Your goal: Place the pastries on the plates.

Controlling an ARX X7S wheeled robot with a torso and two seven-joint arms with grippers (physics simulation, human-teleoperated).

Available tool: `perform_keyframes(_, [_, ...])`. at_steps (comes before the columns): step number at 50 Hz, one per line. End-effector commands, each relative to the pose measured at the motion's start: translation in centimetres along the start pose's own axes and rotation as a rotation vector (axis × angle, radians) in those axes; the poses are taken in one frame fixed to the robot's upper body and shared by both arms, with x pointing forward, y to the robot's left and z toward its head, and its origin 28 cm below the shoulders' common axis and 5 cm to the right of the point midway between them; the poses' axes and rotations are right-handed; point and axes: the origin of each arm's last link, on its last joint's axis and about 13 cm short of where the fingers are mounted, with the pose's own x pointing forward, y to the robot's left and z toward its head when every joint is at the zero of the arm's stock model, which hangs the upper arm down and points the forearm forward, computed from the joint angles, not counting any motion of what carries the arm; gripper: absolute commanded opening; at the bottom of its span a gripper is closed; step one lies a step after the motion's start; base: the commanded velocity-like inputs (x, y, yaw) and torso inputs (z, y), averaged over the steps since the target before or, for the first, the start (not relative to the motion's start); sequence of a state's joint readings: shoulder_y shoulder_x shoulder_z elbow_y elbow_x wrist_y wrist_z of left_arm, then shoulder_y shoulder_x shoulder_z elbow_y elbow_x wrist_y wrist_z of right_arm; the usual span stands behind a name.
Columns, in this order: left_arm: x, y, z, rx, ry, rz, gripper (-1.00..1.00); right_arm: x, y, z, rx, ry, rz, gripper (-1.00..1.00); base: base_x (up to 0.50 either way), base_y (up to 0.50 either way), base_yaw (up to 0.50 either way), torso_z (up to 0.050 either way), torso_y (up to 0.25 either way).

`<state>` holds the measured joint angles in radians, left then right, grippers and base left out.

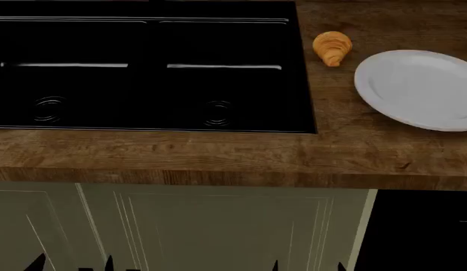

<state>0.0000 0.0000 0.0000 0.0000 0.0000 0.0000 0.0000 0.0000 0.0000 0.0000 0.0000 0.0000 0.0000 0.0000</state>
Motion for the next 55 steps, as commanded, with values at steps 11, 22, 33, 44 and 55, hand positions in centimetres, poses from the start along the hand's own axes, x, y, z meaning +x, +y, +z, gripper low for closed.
perform_keyframes(11, [-0.06, 0.02, 0.02, -0.010, -0.006, 0.003, 1.00, -0.06, 0.03, 0.05, -0.007, 0.003, 0.003, 1.00, 0.00, 0.00, 0.00, 0.000, 0.000])
perform_keyframes(22, [-0.11, 0.03, 0.13, -0.010, -0.013, 0.007, 1.00, -0.11, 0.02, 0.11, -0.001, -0.003, 0.005, 1.00, 0.00, 0.00, 0.00, 0.000, 0.000])
perform_keyframes(33, [-0.21, -0.05, 0.02, 0.040, -0.021, 0.001, 1.00, -0.18, 0.06, 0.25, 0.001, -0.009, 0.006, 1.00, 0.00, 0.00, 0.00, 0.000, 0.000])
perform_keyframes(44, [-0.09, -0.02, 0.17, 0.004, -0.016, 0.013, 1.00, -0.11, -0.02, 0.16, 0.004, -0.007, 0.004, 1.00, 0.00, 0.00, 0.00, 0.023, 0.018])
perform_keyframes(55, [-0.11, 0.01, 0.15, 0.001, -0.012, 0.009, 1.00, -0.14, 0.00, 0.20, 0.005, -0.006, 0.004, 1.00, 0.00, 0.00, 0.00, 0.050, 0.039])
